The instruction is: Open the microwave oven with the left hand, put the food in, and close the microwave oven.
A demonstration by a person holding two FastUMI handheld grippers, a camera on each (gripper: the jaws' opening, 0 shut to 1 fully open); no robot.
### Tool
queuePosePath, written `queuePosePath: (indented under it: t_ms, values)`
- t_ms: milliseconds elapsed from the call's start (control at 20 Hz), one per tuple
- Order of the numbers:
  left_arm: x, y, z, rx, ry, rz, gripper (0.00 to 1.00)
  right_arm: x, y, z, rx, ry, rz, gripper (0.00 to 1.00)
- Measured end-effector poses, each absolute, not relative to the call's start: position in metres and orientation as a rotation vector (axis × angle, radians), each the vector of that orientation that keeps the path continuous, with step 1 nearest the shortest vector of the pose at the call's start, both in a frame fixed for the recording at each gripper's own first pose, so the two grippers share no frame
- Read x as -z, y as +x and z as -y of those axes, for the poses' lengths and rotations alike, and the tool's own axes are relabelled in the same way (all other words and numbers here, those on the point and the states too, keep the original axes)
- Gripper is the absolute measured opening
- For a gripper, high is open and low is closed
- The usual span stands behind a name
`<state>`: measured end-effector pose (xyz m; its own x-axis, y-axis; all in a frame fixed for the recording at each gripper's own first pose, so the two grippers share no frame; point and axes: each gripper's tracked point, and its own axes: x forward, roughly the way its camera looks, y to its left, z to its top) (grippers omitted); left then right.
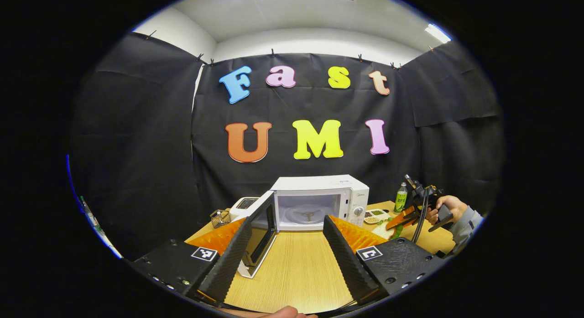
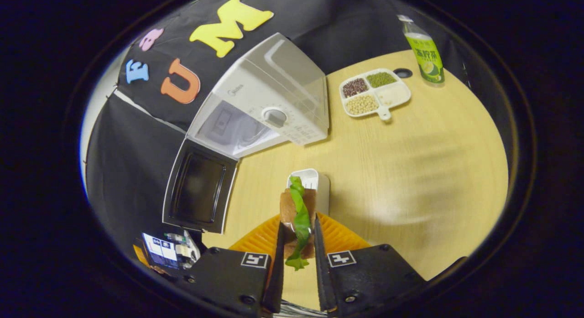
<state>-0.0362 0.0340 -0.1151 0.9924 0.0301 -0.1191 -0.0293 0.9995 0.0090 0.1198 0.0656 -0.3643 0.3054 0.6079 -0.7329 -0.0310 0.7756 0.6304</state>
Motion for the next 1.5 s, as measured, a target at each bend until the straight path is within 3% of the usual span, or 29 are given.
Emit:
queuePosePath:
  t_ms: [50,100,450,500,550,600,750,800,850,900,1100,1500]
  values:
    - [0.115,-0.042,-0.037,-0.030,-0.003,-0.117,0.95,0.357,0.119,-0.064,-0.430,0.509,-1.162,0.25]
    - [0.114,-0.047,-0.043,-0.035,-0.009,-0.113,0.95,0.348,0.118,-0.063,-0.404,0.450,-1.122,0.34]
    - [0.122,-0.071,-0.081,-0.067,-0.003,-0.105,0.95,0.282,0.107,-0.077,-0.324,0.213,-0.857,0.34]
    - [0.125,-0.072,-0.087,-0.074,0.004,-0.107,0.95,0.276,0.103,-0.081,-0.329,0.181,-0.833,0.34]
    - [0.127,-0.074,-0.093,-0.083,0.011,-0.110,0.95,0.269,0.101,-0.087,-0.333,0.142,-0.805,0.26]
    - [0.130,-0.076,-0.099,-0.092,0.016,-0.114,0.95,0.263,0.102,-0.093,-0.332,0.102,-0.767,0.34]
    - [0.137,-0.079,-0.106,-0.096,-0.032,-0.124,0.95,0.252,0.111,-0.111,-0.310,-0.033,-0.655,0.34]
    - [0.139,-0.079,-0.106,-0.083,-0.052,-0.124,0.95,0.249,0.110,-0.120,-0.311,-0.073,-0.622,0.25]
    - [0.141,-0.079,-0.109,-0.079,-0.060,-0.126,0.94,0.247,0.111,-0.132,-0.321,-0.105,-0.594,0.34]
    - [0.143,-0.079,-0.117,-0.093,-0.058,-0.127,0.95,0.246,0.112,-0.146,-0.344,-0.124,-0.569,0.34]
    - [0.141,-0.073,-0.142,-0.155,-0.008,-0.098,0.95,0.246,0.124,-0.199,-0.417,-0.084,-0.481,0.34]
    - [0.140,-0.054,-0.154,-0.169,0.032,-0.076,0.95,0.285,0.191,-0.274,-0.393,0.096,-0.460,0.36]
